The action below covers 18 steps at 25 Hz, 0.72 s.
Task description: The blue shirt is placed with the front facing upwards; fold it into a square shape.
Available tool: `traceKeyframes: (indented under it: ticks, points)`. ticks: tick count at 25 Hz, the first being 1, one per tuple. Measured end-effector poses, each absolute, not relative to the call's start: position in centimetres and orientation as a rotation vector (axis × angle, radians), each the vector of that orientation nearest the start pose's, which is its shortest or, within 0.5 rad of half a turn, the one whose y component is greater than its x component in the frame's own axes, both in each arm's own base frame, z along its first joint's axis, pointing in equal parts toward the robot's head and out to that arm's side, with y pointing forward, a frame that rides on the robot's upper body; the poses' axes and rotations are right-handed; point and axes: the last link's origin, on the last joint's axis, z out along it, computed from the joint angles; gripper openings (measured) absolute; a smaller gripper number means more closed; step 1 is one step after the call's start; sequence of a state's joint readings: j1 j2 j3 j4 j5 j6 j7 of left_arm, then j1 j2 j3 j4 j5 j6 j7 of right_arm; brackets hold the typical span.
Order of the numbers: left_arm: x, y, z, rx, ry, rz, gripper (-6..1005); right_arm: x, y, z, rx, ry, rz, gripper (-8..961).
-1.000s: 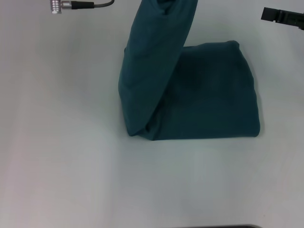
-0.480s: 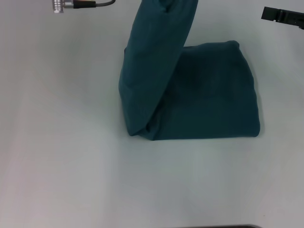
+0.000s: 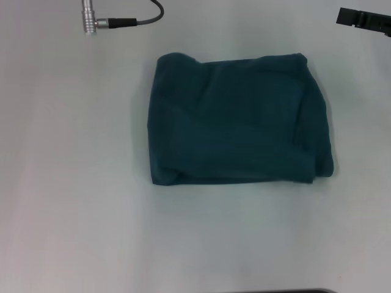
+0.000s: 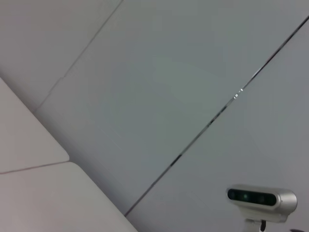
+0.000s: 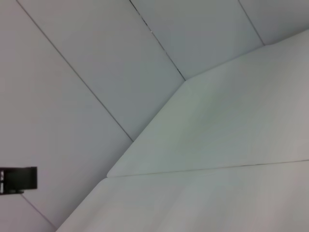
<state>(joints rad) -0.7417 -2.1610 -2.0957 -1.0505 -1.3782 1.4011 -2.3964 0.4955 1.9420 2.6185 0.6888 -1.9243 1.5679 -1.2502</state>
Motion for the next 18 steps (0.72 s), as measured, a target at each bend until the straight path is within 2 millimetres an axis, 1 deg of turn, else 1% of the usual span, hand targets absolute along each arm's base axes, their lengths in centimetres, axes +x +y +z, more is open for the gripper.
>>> traceKeyframes:
  ticks: [4, 8, 9, 12, 17, 18]
  points:
    - [-7.9, 38.5, 0.6, -2.722, -1.181, -0.983, 177, 29.6, 34.6, 9.1, -2.323, 1.238, 0.892, 945]
    - [-9.0, 38.3, 1.6, -2.680, -1.138, -1.001, 351, 29.9, 34.5, 9.0, -2.328, 1.276, 0.861, 945]
    - [-9.4, 38.3, 1.8, -2.671, -1.129, -1.003, 395, 30.1, 34.4, 9.0, -2.331, 1.298, 0.842, 945]
    - [-10.9, 38.0, 2.5, -2.637, -1.103, -1.005, 637, 30.5, 34.0, 9.2, -2.337, 1.367, 0.788, 945]
    - [-13.9, 37.5, 4.0, -2.553, -1.052, -0.990, 862, 31.0, 33.1, 9.0, -2.357, 1.549, 0.663, 945]
    - [-14.5, 37.4, 4.3, -2.540, -1.048, -0.980, 872, 31.0, 33.0, 8.8, -2.366, 1.581, 0.639, 945]
